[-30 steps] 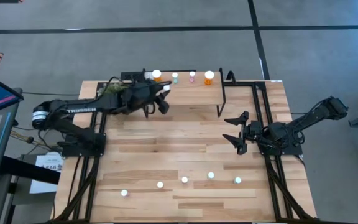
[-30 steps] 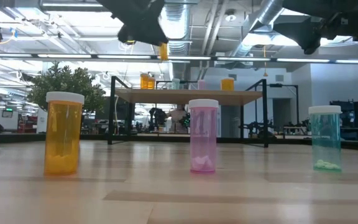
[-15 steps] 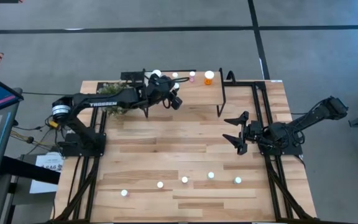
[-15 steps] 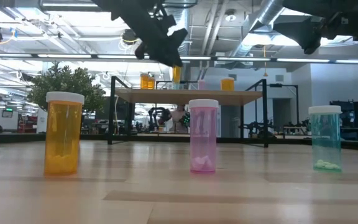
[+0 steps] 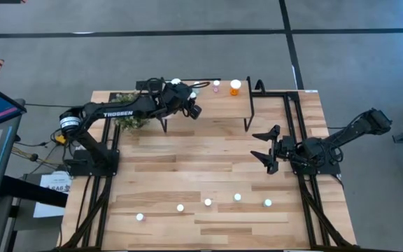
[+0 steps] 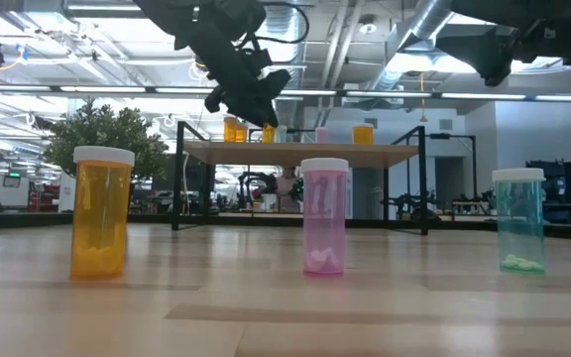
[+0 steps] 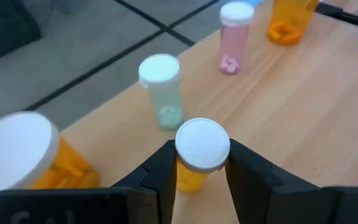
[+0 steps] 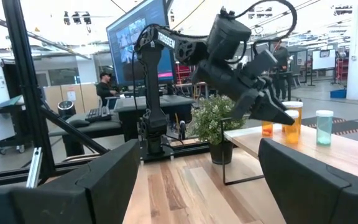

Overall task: Pick and place medicine bottles onto shelf by color
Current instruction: Put the small top orange pill bottle on the shelf

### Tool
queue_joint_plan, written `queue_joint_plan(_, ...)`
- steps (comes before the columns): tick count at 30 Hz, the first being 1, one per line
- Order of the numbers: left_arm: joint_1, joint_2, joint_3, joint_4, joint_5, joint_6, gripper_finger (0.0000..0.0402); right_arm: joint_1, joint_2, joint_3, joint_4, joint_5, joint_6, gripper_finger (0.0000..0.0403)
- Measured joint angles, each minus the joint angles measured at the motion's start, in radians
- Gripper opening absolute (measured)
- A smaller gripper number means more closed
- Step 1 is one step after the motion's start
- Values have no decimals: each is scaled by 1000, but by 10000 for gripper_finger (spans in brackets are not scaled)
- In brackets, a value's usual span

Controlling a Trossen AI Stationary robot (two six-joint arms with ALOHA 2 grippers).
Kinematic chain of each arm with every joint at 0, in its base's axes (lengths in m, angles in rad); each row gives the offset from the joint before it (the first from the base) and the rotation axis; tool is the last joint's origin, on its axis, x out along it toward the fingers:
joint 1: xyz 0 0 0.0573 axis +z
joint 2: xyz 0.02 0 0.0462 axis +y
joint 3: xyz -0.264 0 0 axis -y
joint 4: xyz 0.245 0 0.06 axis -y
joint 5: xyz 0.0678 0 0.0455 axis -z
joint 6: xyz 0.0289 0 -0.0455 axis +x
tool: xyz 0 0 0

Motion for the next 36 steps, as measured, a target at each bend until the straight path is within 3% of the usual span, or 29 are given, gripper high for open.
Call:
queue_joint_plan(27, 3, -3, -27, 69, 47, -18, 106, 0, 0, 0, 9, 0, 12, 348)
queue_joint_plan(36, 3, -3, -27, 63, 46, -18, 156, 0, 0, 0, 8, -1, 13, 352)
